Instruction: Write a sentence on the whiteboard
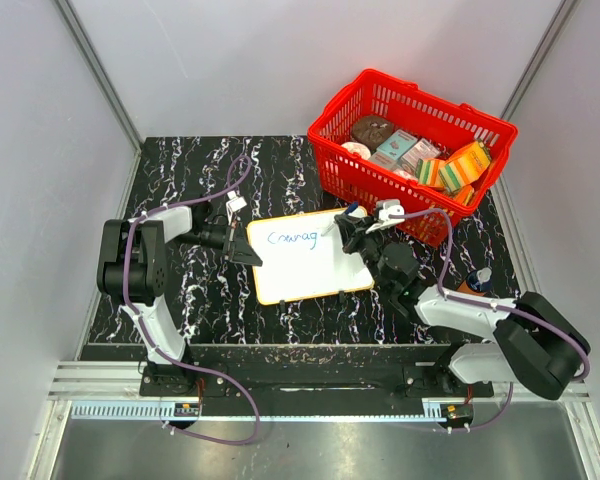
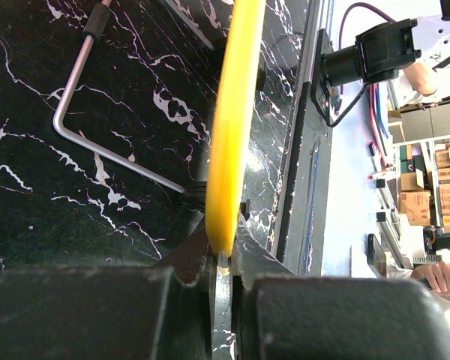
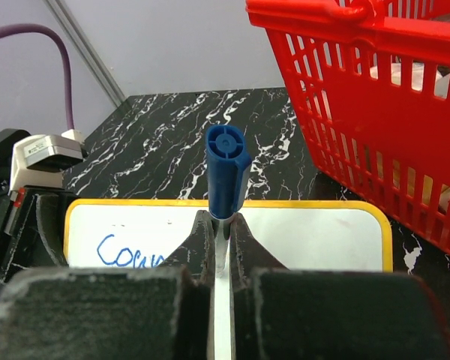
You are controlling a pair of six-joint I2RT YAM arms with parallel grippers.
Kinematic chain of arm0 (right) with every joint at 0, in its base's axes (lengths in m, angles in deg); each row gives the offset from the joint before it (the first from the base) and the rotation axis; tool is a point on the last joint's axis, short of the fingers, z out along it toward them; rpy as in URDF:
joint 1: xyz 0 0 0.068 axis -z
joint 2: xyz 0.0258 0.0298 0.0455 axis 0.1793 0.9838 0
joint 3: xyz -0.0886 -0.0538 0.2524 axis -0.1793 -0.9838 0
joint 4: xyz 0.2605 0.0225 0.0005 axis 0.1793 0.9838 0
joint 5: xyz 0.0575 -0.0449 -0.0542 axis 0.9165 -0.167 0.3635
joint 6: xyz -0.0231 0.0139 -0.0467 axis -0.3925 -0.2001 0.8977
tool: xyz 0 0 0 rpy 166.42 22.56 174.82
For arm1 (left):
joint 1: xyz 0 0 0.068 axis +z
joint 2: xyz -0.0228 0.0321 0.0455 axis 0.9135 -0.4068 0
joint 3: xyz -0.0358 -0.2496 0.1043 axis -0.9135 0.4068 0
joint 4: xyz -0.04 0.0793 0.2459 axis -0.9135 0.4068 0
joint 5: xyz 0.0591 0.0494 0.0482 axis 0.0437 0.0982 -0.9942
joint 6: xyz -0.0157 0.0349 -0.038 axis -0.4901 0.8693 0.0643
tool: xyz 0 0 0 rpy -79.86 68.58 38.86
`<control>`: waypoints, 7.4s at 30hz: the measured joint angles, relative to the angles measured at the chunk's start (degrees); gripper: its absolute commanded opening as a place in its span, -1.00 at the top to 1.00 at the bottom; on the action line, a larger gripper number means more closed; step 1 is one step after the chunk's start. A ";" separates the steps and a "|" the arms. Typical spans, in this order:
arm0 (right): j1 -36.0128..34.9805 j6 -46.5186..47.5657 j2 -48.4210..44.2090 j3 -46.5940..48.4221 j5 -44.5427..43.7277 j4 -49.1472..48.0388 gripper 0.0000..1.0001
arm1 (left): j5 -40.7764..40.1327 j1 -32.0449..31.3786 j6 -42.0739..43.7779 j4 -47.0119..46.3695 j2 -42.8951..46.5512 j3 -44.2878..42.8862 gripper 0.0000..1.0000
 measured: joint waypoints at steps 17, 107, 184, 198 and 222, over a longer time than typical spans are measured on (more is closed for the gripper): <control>0.57 -1.77 2.73 0.85 0.61 -1.31 1.00 | 0.09 0.00 0.94 1.01 -0.50 -0.42 1.00; 2.23 -3.19 -6.03 -2.84 1.31 2.08 1.00 | 0.11 0.00 1.16 1.20 -0.52 -0.44 1.00; 5.33 2.97 -2.60 2.45 3.17 7.39 1.00 | 0.09 -0.02 1.20 1.22 -0.52 -0.44 1.00; 5.42 2.51 -1.11 2.45 0.98 5.20 1.00 | 0.09 -0.02 1.20 1.22 -0.52 -0.44 1.00; 5.49 0.59 -1.42 1.49 1.05 5.33 1.00 | 0.09 -0.02 1.18 1.25 -0.52 -0.44 1.00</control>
